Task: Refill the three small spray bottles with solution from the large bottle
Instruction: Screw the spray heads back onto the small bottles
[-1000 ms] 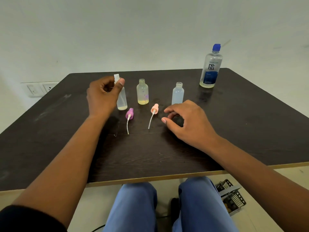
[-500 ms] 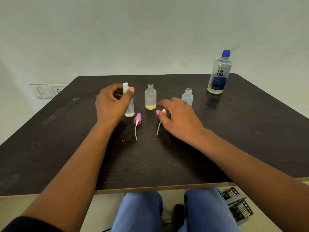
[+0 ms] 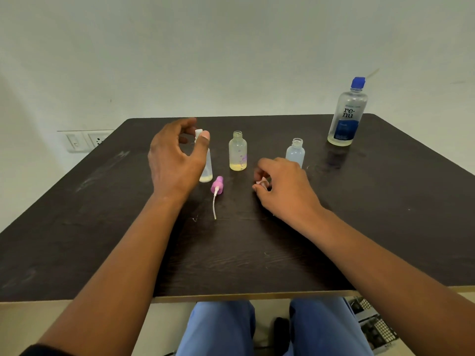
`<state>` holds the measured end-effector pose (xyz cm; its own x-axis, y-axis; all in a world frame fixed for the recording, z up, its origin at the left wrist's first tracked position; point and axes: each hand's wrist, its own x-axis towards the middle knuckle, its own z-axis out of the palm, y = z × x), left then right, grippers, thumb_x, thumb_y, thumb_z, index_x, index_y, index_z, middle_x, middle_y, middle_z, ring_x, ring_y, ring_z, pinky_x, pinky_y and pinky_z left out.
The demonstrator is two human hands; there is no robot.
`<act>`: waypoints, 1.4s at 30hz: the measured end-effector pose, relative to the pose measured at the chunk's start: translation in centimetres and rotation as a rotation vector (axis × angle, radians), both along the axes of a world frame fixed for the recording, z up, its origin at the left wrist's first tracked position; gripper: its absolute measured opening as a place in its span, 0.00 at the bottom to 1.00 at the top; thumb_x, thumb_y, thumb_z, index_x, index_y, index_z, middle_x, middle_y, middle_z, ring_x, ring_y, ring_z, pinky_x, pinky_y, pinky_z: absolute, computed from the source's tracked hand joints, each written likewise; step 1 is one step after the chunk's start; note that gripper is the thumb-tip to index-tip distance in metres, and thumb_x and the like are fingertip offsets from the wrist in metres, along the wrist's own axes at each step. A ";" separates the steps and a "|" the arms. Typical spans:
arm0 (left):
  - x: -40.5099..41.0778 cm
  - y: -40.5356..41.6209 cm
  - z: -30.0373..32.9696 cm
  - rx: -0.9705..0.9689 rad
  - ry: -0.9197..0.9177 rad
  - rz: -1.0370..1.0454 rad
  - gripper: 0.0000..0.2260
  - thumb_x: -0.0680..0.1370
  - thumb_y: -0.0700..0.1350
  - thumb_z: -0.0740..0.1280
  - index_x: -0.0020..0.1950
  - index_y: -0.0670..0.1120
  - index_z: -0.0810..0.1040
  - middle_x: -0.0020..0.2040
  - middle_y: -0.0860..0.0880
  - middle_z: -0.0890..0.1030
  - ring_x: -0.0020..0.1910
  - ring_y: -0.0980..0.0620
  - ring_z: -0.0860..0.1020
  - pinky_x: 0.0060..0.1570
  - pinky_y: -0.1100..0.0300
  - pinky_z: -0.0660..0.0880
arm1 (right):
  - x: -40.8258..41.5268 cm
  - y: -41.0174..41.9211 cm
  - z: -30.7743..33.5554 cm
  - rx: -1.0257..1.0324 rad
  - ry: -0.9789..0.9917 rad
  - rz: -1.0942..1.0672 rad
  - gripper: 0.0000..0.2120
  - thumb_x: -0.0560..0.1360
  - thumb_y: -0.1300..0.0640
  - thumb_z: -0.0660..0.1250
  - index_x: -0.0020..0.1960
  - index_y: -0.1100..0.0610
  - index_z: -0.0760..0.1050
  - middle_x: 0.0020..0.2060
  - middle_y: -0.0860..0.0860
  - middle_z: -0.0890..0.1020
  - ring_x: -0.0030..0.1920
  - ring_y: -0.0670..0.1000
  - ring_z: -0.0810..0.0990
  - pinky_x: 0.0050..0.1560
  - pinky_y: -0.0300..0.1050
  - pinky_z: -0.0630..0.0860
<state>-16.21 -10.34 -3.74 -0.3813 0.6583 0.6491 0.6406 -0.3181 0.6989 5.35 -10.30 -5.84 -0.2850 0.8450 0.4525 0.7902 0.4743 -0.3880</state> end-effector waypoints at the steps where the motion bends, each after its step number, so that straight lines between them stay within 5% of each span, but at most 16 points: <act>1: 0.1 -0.1 0.1 0.029 -0.017 0.008 0.16 0.81 0.57 0.66 0.64 0.52 0.83 0.54 0.57 0.84 0.52 0.56 0.82 0.55 0.46 0.82 | 0.2 -0.1 0.1 -0.001 0.057 0.005 0.04 0.76 0.59 0.74 0.48 0.54 0.79 0.45 0.49 0.81 0.46 0.50 0.80 0.46 0.47 0.75; 5: 0.8 -0.8 0.3 0.169 -0.042 0.071 0.13 0.84 0.50 0.63 0.65 0.50 0.82 0.56 0.59 0.82 0.54 0.56 0.80 0.56 0.44 0.79 | 0.7 -0.1 0.6 0.054 0.410 0.072 0.07 0.74 0.60 0.77 0.47 0.53 0.80 0.39 0.45 0.83 0.36 0.46 0.81 0.40 0.42 0.79; 11: 4.4 -1.5 1.1 0.353 0.282 -0.052 0.11 0.81 0.42 0.66 0.62 0.45 0.82 0.57 0.50 0.83 0.53 0.48 0.80 0.55 0.45 0.78 | 2.1 0.8 3.1 0.190 0.779 0.065 0.10 0.80 0.56 0.76 0.60 0.56 0.82 0.43 0.48 0.85 0.40 0.48 0.84 0.40 0.36 0.80; 16: 9.4 -0.3 1.4 0.193 0.220 -0.253 0.12 0.82 0.43 0.68 0.65 0.44 0.82 0.57 0.50 0.83 0.51 0.55 0.81 0.53 0.54 0.82 | 3.8 3.7 5.1 0.411 0.779 0.015 0.13 0.80 0.59 0.71 0.64 0.57 0.82 0.45 0.53 0.83 0.41 0.50 0.82 0.40 0.40 0.79; 20: 12.5 1.4 0.7 0.034 0.211 -0.346 0.18 0.82 0.46 0.69 0.72 0.45 0.78 0.62 0.50 0.83 0.55 0.54 0.81 0.57 0.53 0.82 | 4.8 5.9 5.9 0.538 0.774 -0.046 0.12 0.79 0.61 0.69 0.61 0.59 0.84 0.48 0.54 0.82 0.40 0.44 0.79 0.43 0.35 0.75; 23: 13.3 2.2 -0.4 -0.013 0.209 -0.360 0.21 0.82 0.49 0.70 0.74 0.44 0.77 0.64 0.50 0.83 0.58 0.54 0.81 0.61 0.50 0.81 | 5.5 6.6 5.3 0.580 0.842 -0.052 0.10 0.80 0.61 0.69 0.60 0.61 0.83 0.50 0.55 0.82 0.43 0.51 0.83 0.45 0.37 0.77; 30: 12.6 3.1 -2.2 -0.153 0.162 -0.374 0.21 0.81 0.58 0.69 0.67 0.47 0.83 0.56 0.53 0.87 0.54 0.58 0.83 0.60 0.52 0.82 | 6.1 6.4 4.7 0.682 0.823 0.044 0.12 0.81 0.64 0.67 0.63 0.64 0.78 0.55 0.55 0.80 0.50 0.63 0.85 0.48 0.56 0.84; 42: 12.8 3.3 -2.2 -0.147 0.157 -0.421 0.13 0.80 0.54 0.72 0.61 0.49 0.86 0.48 0.57 0.87 0.47 0.62 0.84 0.53 0.58 0.83 | 5.9 5.9 4.6 0.702 0.734 0.093 0.12 0.81 0.68 0.66 0.64 0.67 0.77 0.55 0.62 0.80 0.51 0.63 0.85 0.50 0.58 0.84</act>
<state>-3.38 -7.00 -5.90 0.0333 0.8240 0.5656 0.5787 -0.4773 0.6613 11.28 -4.39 -1.26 0.2110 0.3101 0.9270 0.4177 0.8288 -0.3723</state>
